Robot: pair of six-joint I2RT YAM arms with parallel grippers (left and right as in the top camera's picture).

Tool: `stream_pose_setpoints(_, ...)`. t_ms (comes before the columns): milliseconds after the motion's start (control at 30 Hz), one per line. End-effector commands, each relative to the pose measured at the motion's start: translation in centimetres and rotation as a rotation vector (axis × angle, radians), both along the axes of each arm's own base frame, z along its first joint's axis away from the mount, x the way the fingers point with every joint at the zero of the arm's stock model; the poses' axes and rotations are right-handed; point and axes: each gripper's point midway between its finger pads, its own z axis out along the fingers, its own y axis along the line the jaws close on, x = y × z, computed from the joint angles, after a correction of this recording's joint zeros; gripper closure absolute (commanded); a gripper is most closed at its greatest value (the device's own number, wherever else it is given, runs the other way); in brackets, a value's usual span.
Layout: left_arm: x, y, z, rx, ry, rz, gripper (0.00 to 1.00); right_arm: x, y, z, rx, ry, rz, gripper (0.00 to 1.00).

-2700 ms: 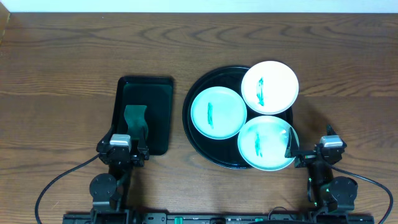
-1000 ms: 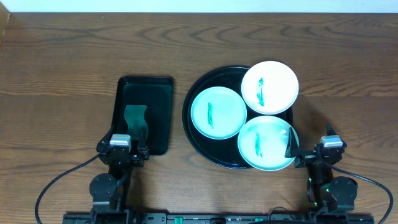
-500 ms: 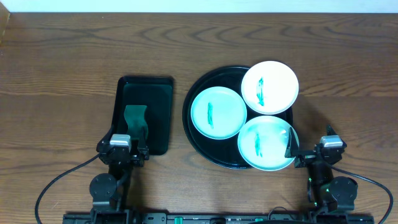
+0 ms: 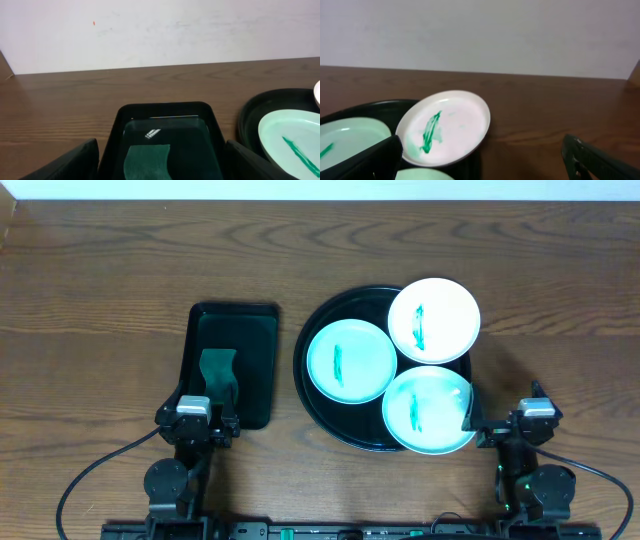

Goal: Clean dirty plates on tray and stack at the side

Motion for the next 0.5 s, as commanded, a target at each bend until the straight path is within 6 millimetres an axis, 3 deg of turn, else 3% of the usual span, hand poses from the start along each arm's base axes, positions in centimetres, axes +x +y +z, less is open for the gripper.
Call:
stream_pose_setpoints(0,-0.1,0.2,-1.6,0.01,0.052,0.01,0.2,0.0,-0.2,0.2,-0.013,-0.013,-0.006,0.01)
stream_pose_setpoints(467,0.1,0.6,1.2,-0.045,0.073,0.038,0.2,-0.2,1.6,2.8,-0.001,-0.035,0.099,0.01)
